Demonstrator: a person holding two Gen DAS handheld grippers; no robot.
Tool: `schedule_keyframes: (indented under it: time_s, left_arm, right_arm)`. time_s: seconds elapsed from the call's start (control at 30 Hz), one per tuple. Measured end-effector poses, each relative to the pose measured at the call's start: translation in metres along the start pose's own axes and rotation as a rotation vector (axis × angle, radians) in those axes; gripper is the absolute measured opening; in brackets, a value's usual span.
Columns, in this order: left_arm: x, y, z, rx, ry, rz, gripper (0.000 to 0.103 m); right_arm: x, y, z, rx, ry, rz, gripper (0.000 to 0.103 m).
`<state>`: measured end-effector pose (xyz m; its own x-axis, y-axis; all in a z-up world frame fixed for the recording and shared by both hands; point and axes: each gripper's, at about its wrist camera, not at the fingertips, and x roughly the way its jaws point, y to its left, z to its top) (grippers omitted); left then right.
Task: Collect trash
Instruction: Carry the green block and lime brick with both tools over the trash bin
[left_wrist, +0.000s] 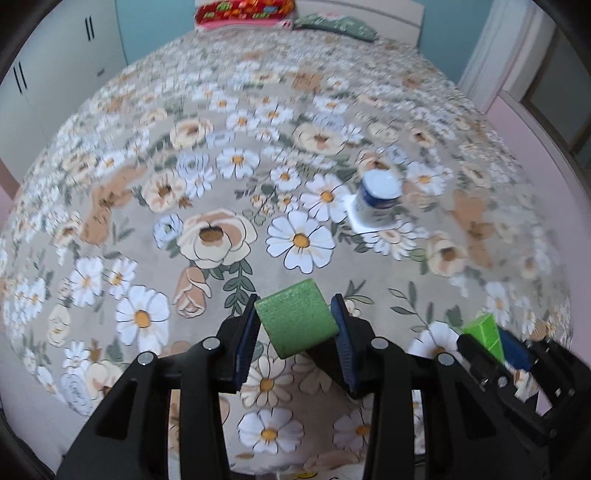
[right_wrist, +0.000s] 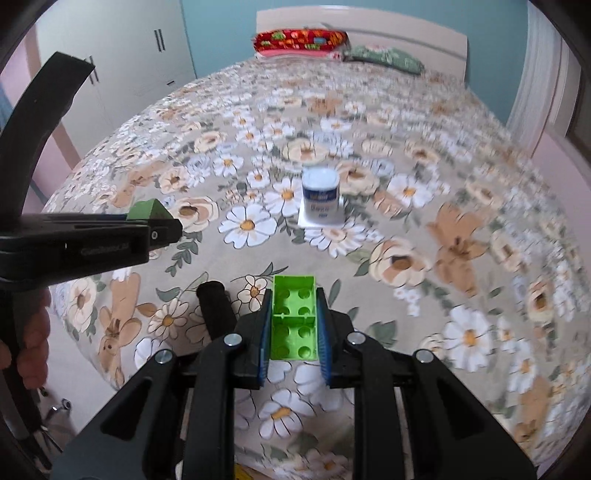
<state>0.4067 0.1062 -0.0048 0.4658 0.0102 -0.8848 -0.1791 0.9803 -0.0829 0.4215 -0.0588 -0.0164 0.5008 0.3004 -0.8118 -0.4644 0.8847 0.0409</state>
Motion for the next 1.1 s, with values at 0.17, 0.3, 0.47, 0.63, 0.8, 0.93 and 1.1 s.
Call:
schedule_keyframes:
  time_s: [0.17,0.3,0.47,0.63,0.8,0.93,1.1]
  left_arm:
    - [-0.050,-0.007,-0.009,0.064,-0.073,0.011,0.041]
    - [-0.084,-0.013,-0.019,0.110,-0.119,0.010,0.041]
    - [-0.132,-0.026,-0.038,0.190,-0.195,0.027,0.041]
    - [-0.179,-0.037,-0.064,0.271,-0.254,0.019,0.041]
    - [-0.220,-0.047,-0.087,0.328,-0.314,0.020,0.041]
    - [-0.251,-0.050,-0.105,0.356,-0.366,0.021,0.041]
    - [-0.272,-0.049,-0.129,0.386,-0.394,0.020,0.041]
  right_arm:
    - [-0.060,0.002,0.007,-0.059,-0.079,-0.033,0.022]
    - [-0.106,0.005,0.009,-0.108,-0.130,-0.047,0.022]
    - [-0.155,0.016,0.003,-0.177,-0.175,-0.081,0.022]
    - [-0.202,0.026,-0.010,-0.215,-0.227,-0.094,0.022]
    - [-0.246,0.037,-0.024,-0.249,-0.276,-0.110,0.022]
    - [-0.278,0.045,-0.035,-0.273,-0.317,-0.115,0.022]
    - [-0.306,0.052,-0.051,-0.297,-0.340,-0.115,0.022]
